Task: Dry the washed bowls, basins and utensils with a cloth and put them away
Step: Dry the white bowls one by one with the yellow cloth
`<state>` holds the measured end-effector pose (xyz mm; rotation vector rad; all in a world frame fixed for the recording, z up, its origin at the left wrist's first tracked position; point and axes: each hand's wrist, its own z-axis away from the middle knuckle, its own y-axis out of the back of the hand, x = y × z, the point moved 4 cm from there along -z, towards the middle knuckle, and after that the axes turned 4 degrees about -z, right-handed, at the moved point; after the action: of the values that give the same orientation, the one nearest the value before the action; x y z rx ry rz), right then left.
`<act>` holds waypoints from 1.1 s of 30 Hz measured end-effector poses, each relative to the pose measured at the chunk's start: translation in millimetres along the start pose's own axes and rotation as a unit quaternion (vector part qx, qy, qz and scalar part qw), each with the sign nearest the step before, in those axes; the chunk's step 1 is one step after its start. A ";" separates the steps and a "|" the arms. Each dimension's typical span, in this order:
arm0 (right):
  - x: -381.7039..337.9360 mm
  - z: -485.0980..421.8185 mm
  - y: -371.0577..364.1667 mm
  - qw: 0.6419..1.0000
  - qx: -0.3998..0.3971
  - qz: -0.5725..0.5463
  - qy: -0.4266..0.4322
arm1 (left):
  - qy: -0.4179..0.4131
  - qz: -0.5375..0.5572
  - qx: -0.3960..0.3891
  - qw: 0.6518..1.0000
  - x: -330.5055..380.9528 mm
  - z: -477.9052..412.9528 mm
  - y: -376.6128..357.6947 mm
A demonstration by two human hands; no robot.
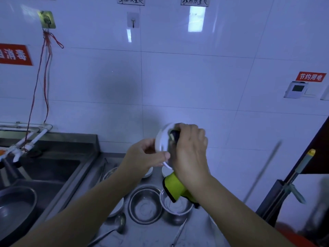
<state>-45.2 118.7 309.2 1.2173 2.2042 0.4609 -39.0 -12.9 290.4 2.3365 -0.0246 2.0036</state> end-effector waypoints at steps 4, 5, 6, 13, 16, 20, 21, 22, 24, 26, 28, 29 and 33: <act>-1.6 10.3 -7.6 0.975 -0.120 -0.186 0.034 | 0.002 0.002 -0.009 1.000 -1.8 0.1 2.4; 0.8 14.6 -5.2 0.965 -0.153 -0.208 0.055 | 0.009 0.015 0.002 1.000 -2.9 -1.7 7.5; 3.3 18.6 -2.2 0.959 -0.178 -0.203 0.086 | 0.015 0.028 0.011 0.999 -3.1 -2.6 12.1; 14.3 16.2 6.7 0.979 -0.048 -0.062 0.189 | -0.011 -0.039 -0.014 0.999 1.5 -1.2 11.5; 16.0 4.3 6.8 0.980 -0.007 -0.169 0.100 | -0.026 -0.068 -0.037 0.997 4.4 -1.4 7.7; 4.3 -0.7 5.4 0.916 -0.061 -0.397 -0.026 | -0.047 -0.067 -0.049 0.995 9.4 -3.0 5.6; 1.2 2.3 5.6 0.908 -0.083 -0.411 -0.022 | -0.047 -0.052 -0.044 0.997 10.8 -4.1 7.8; -1.6 6.6 6.1 0.906 -0.106 -0.410 -0.007 | -0.043 -0.037 -0.038 0.998 12.4 -5.0 10.5; -2.6 18.3 5.9 0.921 -0.147 -0.355 0.063 | -0.037 -0.016 -0.025 0.999 15.4 -6.4 16.4; 3.9 28.0 5.1 0.949 -0.163 -0.214 0.165 | -0.028 -0.007 -0.012 1.000 18.2 -6.4 20.1; 13.9 33.6 3.5 0.952 -0.174 -0.078 0.239 | -0.018 -0.017 -0.007 1.000 20.8 -5.3 21.2; 18.1 35.4 2.7 0.948 -0.184 -0.036 0.257 | -0.014 -0.023 -0.004 1.000 21.4 -4.6 21.1; 11.3 40.2 -1.2 0.953 -0.170 -0.012 0.251 | 0.031 0.007 0.020 0.999 11.9 -7.7 15.9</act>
<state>-25.4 128.6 273.8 0.9557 2.4015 1.1968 -45.7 -27.9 303.9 2.3032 0.0032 2.0997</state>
